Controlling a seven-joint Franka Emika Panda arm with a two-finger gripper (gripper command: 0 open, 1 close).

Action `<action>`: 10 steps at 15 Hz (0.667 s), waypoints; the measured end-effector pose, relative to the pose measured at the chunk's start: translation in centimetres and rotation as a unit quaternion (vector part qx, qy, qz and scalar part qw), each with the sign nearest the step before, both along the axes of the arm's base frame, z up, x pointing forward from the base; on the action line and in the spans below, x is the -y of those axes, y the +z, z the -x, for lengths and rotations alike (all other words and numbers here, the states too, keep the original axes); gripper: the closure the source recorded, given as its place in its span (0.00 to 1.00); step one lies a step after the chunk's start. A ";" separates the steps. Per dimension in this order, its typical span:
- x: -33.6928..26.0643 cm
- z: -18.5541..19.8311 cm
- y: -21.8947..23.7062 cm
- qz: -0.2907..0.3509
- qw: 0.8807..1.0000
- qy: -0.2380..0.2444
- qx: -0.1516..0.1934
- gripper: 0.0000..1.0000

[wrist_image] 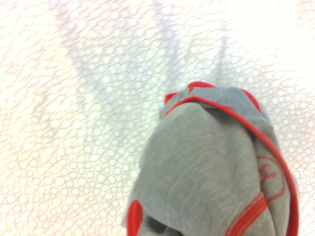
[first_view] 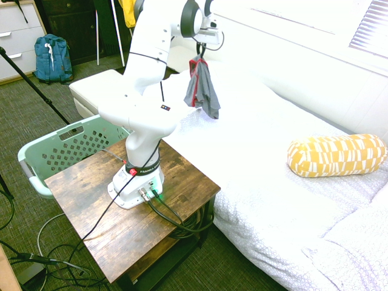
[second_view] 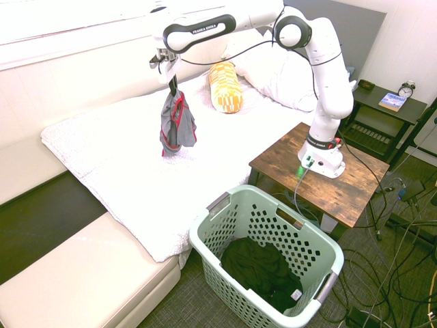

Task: Put my clothes in the laundry bag

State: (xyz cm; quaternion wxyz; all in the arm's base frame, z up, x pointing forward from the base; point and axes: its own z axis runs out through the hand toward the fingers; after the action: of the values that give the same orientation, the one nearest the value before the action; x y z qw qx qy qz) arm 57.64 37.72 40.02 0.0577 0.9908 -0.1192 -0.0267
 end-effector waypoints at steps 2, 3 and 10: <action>-4.4 6.1 0.5 0.009 0.999 0.030 -0.004 1.00; -6.5 9.4 0.8 0.013 0.999 0.045 -0.004 1.00; -13.2 36.4 1.7 0.046 0.991 0.126 -0.005 1.00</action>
State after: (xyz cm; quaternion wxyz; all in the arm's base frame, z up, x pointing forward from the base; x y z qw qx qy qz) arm 21.21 50.94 41.76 0.1067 0.9941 0.0053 -0.0192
